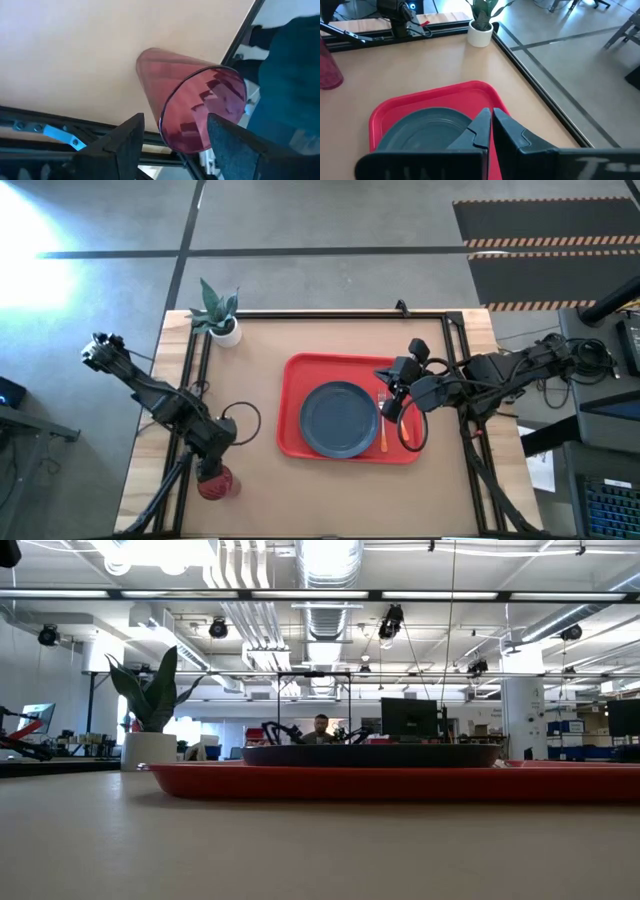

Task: Pick and place plate/cup/fork/spoon on tray
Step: Put the purple cup on the top left of the red tray

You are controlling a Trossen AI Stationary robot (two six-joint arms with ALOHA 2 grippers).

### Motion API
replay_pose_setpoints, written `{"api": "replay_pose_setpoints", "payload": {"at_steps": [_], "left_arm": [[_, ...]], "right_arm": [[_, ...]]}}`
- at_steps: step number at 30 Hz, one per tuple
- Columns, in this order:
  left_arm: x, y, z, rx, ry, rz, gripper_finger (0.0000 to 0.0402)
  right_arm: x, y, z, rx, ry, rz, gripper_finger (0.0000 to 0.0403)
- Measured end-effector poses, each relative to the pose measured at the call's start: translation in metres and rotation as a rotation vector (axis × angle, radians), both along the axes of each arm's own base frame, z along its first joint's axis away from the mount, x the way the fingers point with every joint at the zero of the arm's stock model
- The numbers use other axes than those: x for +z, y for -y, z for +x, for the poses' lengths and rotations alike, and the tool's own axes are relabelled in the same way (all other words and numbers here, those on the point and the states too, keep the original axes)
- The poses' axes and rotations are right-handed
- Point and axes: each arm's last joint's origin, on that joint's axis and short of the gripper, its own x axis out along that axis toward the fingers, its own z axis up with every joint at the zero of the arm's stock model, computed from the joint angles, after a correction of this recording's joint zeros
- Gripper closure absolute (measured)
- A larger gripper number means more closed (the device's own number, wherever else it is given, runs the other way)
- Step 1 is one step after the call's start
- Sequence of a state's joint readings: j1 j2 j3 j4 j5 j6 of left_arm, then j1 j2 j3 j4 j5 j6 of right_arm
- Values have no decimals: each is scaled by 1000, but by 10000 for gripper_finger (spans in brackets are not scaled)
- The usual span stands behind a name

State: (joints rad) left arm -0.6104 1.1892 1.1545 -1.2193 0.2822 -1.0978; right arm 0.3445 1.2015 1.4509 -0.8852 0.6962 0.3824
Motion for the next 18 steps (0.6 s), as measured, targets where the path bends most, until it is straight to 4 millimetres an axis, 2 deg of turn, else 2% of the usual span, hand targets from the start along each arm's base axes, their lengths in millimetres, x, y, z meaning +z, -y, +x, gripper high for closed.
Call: {"api": "replay_pose_setpoints", "payload": {"at_steps": [10,18], "left_arm": [[-17,16,9,-74,-66,43,201],[-37,21,13,-104,-124,91,200]], "right_arm": [[0,0,0,-1,2,1,394],[0,0,0,-1,6,4,394]]}}
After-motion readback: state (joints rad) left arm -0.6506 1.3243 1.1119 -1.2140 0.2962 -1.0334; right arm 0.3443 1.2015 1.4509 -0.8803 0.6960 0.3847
